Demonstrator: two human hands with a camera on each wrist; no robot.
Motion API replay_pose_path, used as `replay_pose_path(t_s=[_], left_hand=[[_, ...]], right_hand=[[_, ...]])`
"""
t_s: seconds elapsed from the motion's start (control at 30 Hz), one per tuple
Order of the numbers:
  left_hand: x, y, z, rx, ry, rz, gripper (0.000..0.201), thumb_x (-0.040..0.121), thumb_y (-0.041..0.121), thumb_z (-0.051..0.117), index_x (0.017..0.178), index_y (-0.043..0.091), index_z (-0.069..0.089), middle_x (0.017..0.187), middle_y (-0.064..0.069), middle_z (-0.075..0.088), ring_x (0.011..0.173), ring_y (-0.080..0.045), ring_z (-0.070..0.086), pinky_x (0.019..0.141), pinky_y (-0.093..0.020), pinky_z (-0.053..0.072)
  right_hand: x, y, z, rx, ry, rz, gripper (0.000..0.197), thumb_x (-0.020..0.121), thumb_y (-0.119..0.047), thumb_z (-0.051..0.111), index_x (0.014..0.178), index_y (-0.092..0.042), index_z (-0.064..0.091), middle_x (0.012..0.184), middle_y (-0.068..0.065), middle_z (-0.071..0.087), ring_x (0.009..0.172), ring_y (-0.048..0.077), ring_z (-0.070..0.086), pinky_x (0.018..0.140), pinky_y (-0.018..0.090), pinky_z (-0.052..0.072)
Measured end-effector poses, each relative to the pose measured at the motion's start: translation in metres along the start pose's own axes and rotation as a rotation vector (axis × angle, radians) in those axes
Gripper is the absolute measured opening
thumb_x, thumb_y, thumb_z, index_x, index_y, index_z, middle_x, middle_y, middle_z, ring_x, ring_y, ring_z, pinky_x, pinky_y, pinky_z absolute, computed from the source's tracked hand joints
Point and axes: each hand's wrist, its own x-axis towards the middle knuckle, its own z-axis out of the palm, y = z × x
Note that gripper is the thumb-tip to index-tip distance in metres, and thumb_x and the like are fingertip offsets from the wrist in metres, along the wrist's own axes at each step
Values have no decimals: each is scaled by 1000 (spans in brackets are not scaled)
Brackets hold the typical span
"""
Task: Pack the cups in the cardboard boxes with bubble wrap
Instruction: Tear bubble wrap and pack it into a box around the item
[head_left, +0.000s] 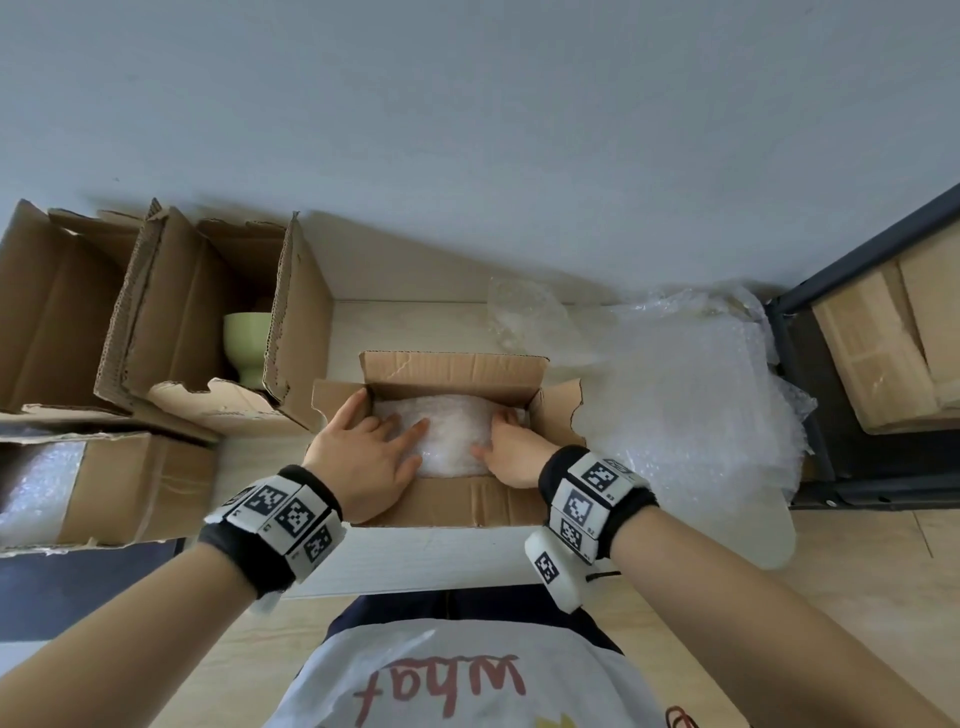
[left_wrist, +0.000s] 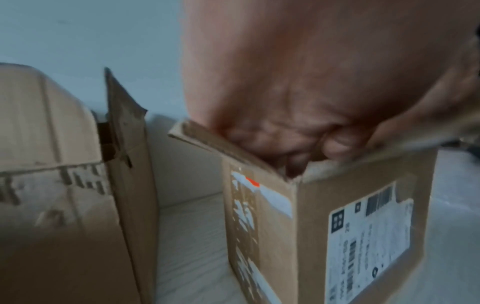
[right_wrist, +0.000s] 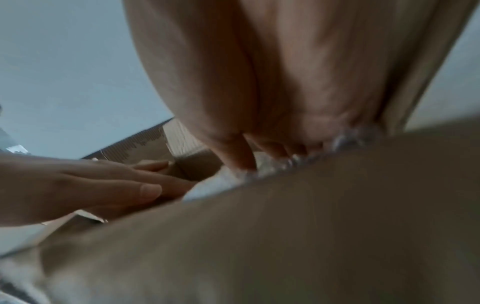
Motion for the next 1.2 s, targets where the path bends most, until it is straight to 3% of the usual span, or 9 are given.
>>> replay_pose_path(t_s=[0.27, 0.37, 0.47, 0.57, 0.67, 0.83, 0.97, 1.07, 1.2], left_hand=[[-46, -22, -7, -154, 247, 219, 53, 93, 42, 18, 114, 29, 64, 117, 11, 64, 110, -10, 58, 112, -34, 14], [-46, -19, -4, -115, 155, 228, 66, 90, 48, 3, 114, 33, 63, 113, 18, 64, 112, -5, 54, 114, -35, 2], [-39, -17, 5, -39, 90, 220, 79, 85, 52, -11, 115, 34, 59, 112, 16, 63, 122, -6, 45, 111, -39, -19], [-38, -18, 10, -28, 107, 230, 81, 86, 55, -13, 108, 31, 62, 107, 14, 64, 125, -9, 44, 110, -40, -23], [-45, -22, 7, -98, 166, 235, 81, 92, 56, -8, 104, 29, 68, 103, 15, 68, 121, -10, 52, 114, -39, -12], [-62, -27, 7, -166, 364, 205, 49, 96, 39, 25, 110, 21, 69, 121, 2, 65, 125, -19, 52, 114, -47, 24], [-82, -34, 8, -283, 548, -124, 38, 85, 12, 41, 115, 5, 63, 111, -13, 67, 106, -30, 62, 91, -44, 50], [-91, -33, 12, -418, 307, -377, 35, 90, 11, 45, 122, 12, 57, 106, -8, 68, 94, -28, 63, 68, -37, 50], [-84, -37, 31, -577, 49, -290, 51, 96, 14, 38, 146, 22, 28, 138, -6, 51, 91, -24, 60, 66, -29, 40]], right_hand=[[-48, 34, -4, -196, 363, -523, 48, 90, 7, 44, 132, -15, 51, 129, 0, 52, 114, 17, 53, 88, 22, 42], [-50, 35, 7, -357, 291, -563, 43, 92, 4, 40, 126, -17, 57, 119, 0, 57, 103, 21, 57, 72, 26, 43], [-48, 34, 9, -421, 198, -501, 49, 92, 4, 37, 132, -19, 52, 121, 2, 55, 107, 26, 55, 79, 41, 50], [-47, 34, 11, -444, 189, -490, 51, 90, 4, 36, 132, -20, 52, 118, 3, 57, 105, 27, 56, 76, 40, 49], [-48, 42, 10, -463, 304, -516, 46, 88, 3, 38, 127, -17, 56, 112, 4, 62, 98, 27, 58, 72, 31, 40], [-63, 53, 11, -461, 434, -602, 47, 89, 6, 42, 130, -13, 54, 127, 4, 58, 119, 22, 50, 110, 29, 25], [-73, 76, 2, -180, 797, -603, 54, 81, 11, 50, 132, -6, 50, 131, 8, 56, 119, 23, 54, 105, 35, 41], [-73, 95, 0, -30, 772, -463, 56, 89, 6, 49, 141, -10, 39, 136, 5, 51, 115, 17, 55, 93, 23, 44], [-63, 107, 11, -99, 604, -477, 66, 94, 2, 42, 151, -21, 18, 153, -1, 32, 134, 12, 39, 105, 22, 38]])
